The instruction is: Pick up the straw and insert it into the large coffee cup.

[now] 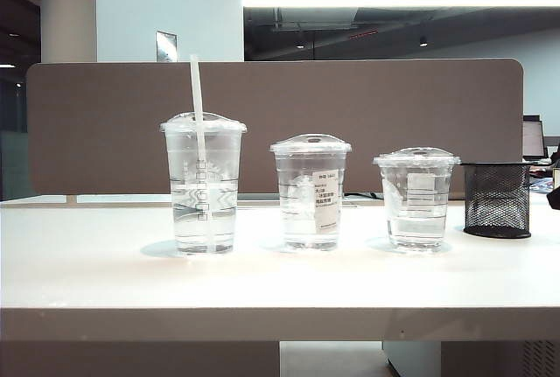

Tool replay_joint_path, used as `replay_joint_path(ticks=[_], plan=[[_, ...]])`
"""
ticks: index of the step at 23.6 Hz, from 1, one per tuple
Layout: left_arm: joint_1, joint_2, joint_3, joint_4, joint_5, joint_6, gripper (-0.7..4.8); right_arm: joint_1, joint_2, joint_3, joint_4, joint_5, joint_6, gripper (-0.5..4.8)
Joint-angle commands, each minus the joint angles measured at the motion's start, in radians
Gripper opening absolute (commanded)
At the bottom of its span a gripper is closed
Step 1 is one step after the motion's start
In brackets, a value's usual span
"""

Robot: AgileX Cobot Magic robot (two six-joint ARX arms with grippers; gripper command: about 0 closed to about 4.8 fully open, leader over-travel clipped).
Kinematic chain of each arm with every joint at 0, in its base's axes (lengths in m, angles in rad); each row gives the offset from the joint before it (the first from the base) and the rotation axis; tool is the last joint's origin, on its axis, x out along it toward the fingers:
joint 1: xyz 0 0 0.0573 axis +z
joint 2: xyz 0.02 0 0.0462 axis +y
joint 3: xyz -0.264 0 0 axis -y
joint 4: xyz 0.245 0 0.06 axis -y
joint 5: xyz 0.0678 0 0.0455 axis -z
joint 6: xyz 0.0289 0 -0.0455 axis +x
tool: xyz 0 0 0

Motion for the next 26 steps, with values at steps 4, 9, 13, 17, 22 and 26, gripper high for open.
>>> replay_joint_path(ticks=[4,9,13,17,22,26], plan=[[0.000,0.001,-0.004,0.014,-0.003,0.007,-0.03,0.000,0.001,-0.007,0.014,0.002,0.003,-0.08],[0.000,0.001,-0.004,0.013,-0.003,0.007,-0.03,0.000,0.001,-0.007,0.014,0.002,0.003,-0.08],[0.000,0.001,-0.004,0.013,-0.003,0.007,-0.03,0.000,0.001,-0.007,0.014,0.002,0.003,-0.08],[0.000,0.001,-0.004,0.013,-0.003,0.007,-0.03,-0.001,-0.016,-0.007,0.009,0.011,-0.004,-0.08],[0.000,0.001,-0.004,0.013,-0.003,0.007,-0.03,-0.066,-0.129,-0.007,0.009,0.042,-0.009,-0.08],[0.000,0.001,-0.004,0.013,-0.003,0.007,-0.03,-0.235,-0.261,-0.004,0.028,-0.025,0.022,-0.08]])
